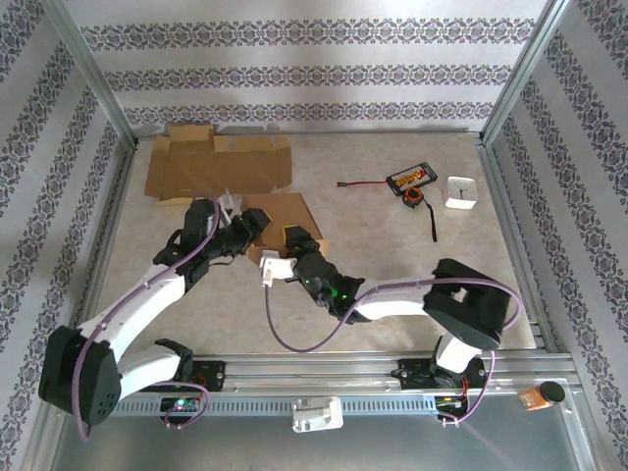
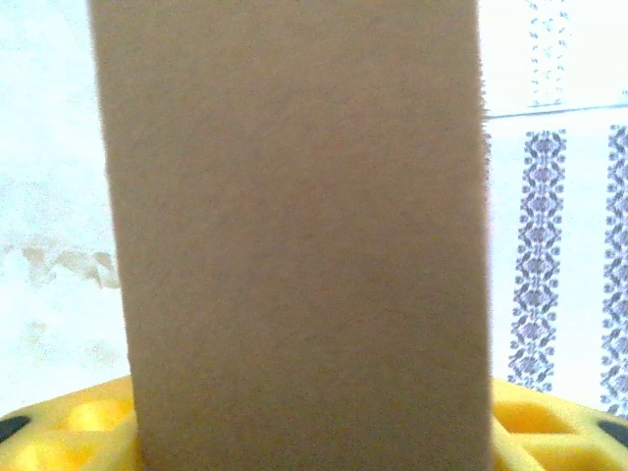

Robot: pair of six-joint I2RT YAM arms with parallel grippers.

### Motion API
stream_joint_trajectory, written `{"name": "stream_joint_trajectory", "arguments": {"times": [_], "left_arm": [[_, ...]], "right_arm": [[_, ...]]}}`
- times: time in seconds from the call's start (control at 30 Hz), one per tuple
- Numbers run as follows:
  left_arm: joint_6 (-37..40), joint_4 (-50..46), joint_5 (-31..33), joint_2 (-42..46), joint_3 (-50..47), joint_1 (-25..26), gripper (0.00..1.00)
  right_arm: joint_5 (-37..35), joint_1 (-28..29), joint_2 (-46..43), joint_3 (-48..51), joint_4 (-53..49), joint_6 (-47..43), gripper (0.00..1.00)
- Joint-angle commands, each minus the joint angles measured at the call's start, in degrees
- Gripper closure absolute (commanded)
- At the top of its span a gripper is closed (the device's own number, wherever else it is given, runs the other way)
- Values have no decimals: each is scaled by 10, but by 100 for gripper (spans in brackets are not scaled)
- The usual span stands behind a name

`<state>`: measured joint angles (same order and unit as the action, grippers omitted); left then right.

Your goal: Fold the paper box

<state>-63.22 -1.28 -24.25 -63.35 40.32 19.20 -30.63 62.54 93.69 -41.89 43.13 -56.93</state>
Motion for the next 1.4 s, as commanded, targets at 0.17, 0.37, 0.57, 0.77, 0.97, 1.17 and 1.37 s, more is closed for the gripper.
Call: {"name": "stream_joint_trajectory", "arguments": {"times": [0.17, 0.37, 0.57, 0.77, 0.97, 1.17, 1.37], "left_arm": [[334, -174, 181, 135, 101, -2, 25], [541, -224, 164, 203, 105, -2, 26], [716, -295, 0, 239, 115, -2, 26], [828, -393, -83, 227, 136, -1, 13], [844, -456, -114, 193, 136, -1, 0], [816, -412, -159, 186, 94, 0, 0], [817, -401, -160, 178, 90, 0, 0]], "right_arm": [[167, -80, -176, -23, -424, 130, 61], [386, -143, -197, -229, -846, 124, 59], [403, -145, -86, -444, -1140, 104, 58], [404, -142, 31, -568, -1252, 120, 59], [399, -139, 121, -626, -1270, 120, 58], [423, -141, 186, -657, -1259, 112, 59], [431, -145, 206, -640, -1209, 113, 57]]}}
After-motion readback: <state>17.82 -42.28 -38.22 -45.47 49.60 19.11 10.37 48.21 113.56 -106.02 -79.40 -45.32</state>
